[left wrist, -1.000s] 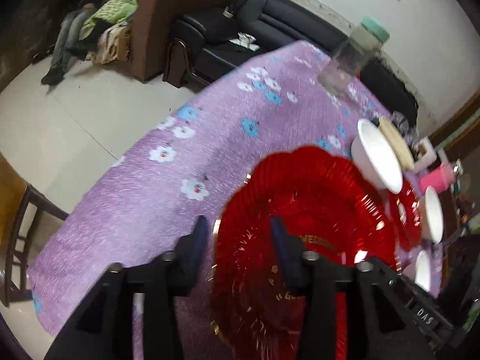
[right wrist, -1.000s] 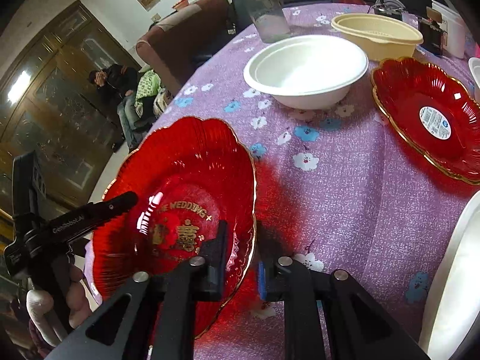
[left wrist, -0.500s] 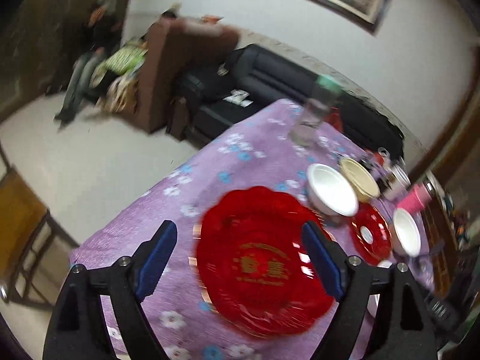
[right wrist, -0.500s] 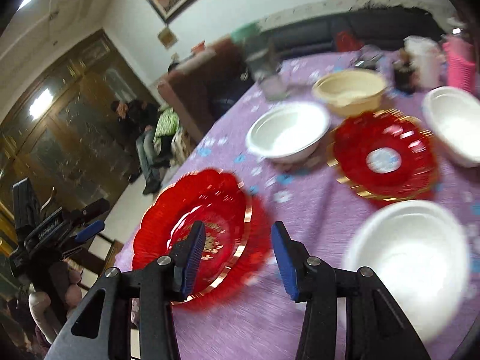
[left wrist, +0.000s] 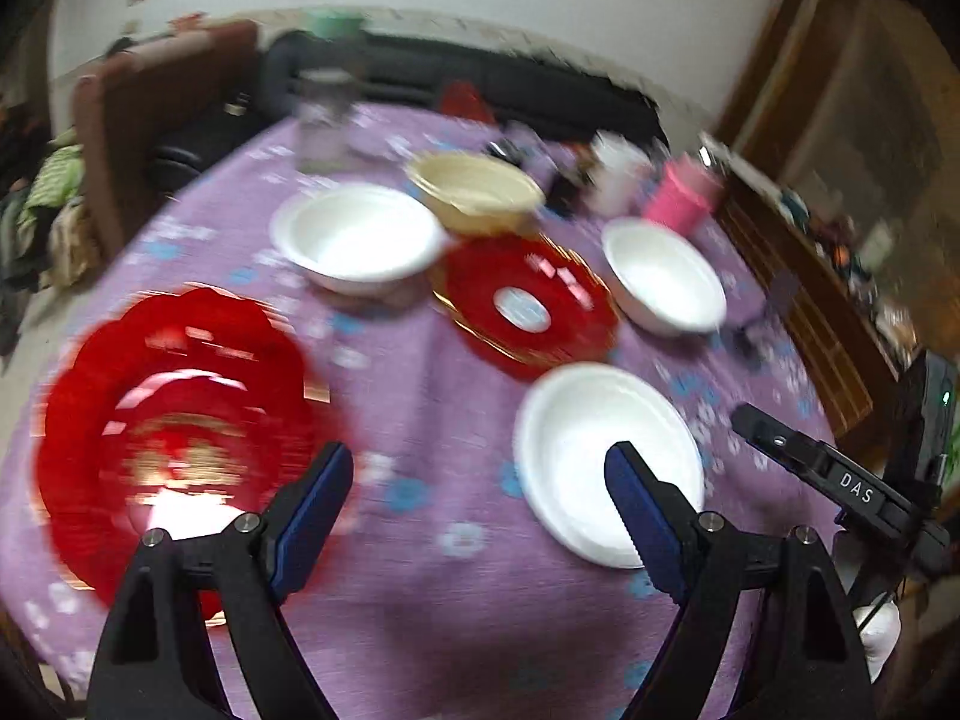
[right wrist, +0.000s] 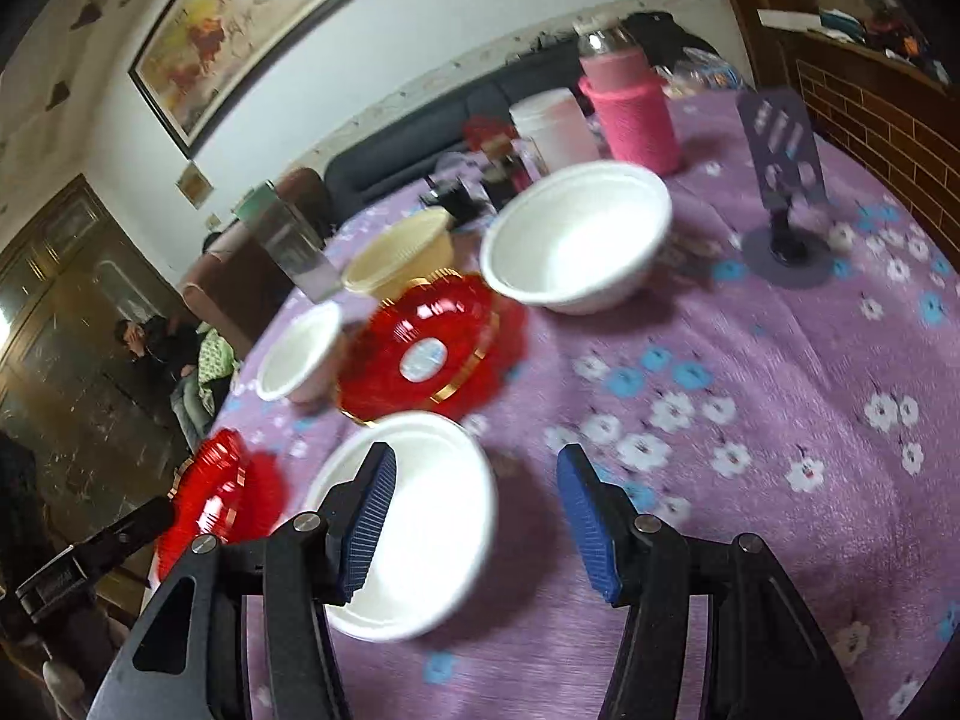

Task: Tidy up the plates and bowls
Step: 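Grasp the white paper plate rim with both grippers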

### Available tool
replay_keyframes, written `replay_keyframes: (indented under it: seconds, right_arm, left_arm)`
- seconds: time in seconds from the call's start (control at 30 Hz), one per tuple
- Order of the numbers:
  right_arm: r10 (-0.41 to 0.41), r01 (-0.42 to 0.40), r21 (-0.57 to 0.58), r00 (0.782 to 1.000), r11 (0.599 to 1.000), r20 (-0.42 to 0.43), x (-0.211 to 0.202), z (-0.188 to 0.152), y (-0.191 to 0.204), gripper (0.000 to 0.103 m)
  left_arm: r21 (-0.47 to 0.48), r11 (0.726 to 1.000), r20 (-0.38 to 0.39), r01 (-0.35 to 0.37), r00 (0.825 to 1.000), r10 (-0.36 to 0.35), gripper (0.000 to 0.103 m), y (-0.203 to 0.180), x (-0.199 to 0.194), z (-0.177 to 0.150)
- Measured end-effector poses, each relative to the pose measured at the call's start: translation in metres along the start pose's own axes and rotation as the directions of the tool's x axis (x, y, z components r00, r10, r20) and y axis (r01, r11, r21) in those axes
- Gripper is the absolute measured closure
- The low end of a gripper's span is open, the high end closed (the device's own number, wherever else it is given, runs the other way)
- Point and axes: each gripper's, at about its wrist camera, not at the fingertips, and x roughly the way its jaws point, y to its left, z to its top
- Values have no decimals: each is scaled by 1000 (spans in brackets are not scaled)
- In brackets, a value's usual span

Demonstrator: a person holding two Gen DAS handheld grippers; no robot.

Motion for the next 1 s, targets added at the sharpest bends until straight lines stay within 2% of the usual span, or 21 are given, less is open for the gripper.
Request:
replay_keyframes:
  seconds: [0.1,0.27,0.37,0.43,0.5,0.6,0.67,0.7,0.83,1.0]
  right_arm:
    - [16,-16,2,999,1000,-45,17,-4,-6,43]
    - [8,-12,-36,996,999,-89,39,-9,-3,43]
    - [5,-10,-47,995,999,-103,46,-11,-3,43]
    - [0,-6,-58,995,998,-102,48,-12,-2,43]
    - [-3,-4,-67,995,998,-103,49,-13,-2,45]
    - [5,-13,-64,993,998,-120,54,-14,-2,58]
    - [10,-18,-58,991,998,-134,57,-16,-3,65]
    - [13,-21,-56,990,998,-141,59,-17,-3,73]
    - [26,-35,-60,988,998,-154,58,-20,0,87]
    - [11,-21,-73,992,997,-128,48,-20,7,88]
  left_arm:
    - [13,1000,-81,7,997,-6,18,-18,34,-3]
    - [-7,1000,-136,-2,991,1,18,-25,65,-3]
    - [-32,999,-176,15,984,-21,19,-24,79,-4]
    - [-42,999,-191,23,981,-30,34,-23,85,-3]
    - [-46,999,-218,26,975,-35,61,-22,94,-4]
    - [-45,999,-215,22,976,-31,75,-22,97,-5]
    - [-37,999,-217,31,976,-38,81,-25,97,-6]
    - [-31,999,-215,30,976,-36,81,-27,97,-6]
    - [-11,1000,-200,28,979,-29,83,-32,94,-6]
    - [-15,999,-186,49,981,-51,83,-33,84,-6]
